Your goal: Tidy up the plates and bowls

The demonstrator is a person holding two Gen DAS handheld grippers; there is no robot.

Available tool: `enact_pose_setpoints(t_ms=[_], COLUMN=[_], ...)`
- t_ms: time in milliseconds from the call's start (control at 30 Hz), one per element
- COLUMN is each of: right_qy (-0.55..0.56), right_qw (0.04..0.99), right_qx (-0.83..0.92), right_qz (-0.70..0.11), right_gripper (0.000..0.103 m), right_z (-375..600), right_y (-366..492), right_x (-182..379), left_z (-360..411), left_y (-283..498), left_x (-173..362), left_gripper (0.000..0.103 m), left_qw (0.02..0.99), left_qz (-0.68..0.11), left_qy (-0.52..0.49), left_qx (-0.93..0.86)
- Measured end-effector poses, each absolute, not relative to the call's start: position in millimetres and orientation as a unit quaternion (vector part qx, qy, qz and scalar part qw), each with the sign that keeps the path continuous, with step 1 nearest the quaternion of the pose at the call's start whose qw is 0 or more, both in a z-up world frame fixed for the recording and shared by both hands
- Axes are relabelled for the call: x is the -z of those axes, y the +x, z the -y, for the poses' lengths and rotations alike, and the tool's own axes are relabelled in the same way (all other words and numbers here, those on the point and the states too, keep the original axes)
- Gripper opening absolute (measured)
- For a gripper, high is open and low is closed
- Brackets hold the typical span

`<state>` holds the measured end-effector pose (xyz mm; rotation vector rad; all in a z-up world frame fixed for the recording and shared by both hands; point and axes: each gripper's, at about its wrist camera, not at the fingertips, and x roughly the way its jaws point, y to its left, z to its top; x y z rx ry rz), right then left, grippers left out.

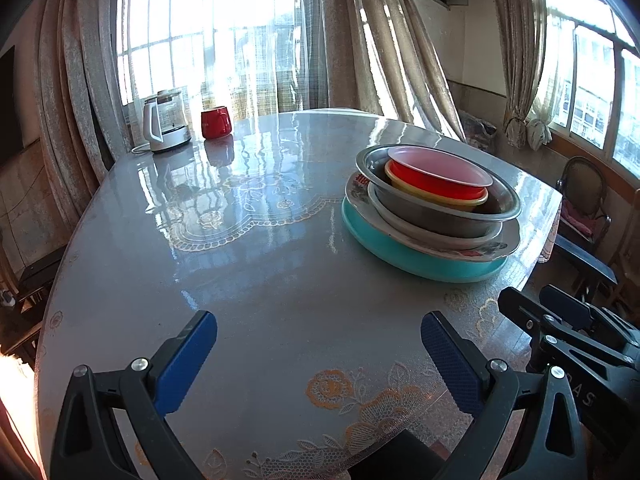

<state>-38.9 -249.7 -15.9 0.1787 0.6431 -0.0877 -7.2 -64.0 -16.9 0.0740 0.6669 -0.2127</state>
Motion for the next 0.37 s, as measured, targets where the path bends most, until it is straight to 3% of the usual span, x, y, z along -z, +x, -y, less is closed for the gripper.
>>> enact_pose_setpoints(t_ms=[367], right_qy=[0.092], right_qw=[0.943], right_qx=[0.043], right_qz=[-0.316], right_gripper=[0.058], right_z=[252.3], right_y=[-39.6], right_x=[17.0], left_z=[70.0], left_y=[-8.0], left_x=[17.2], left_gripper=[0.103], left_qw=[0.937], left_qz=[-0.327], left_qy=[0.037], left_qx=[0.121])
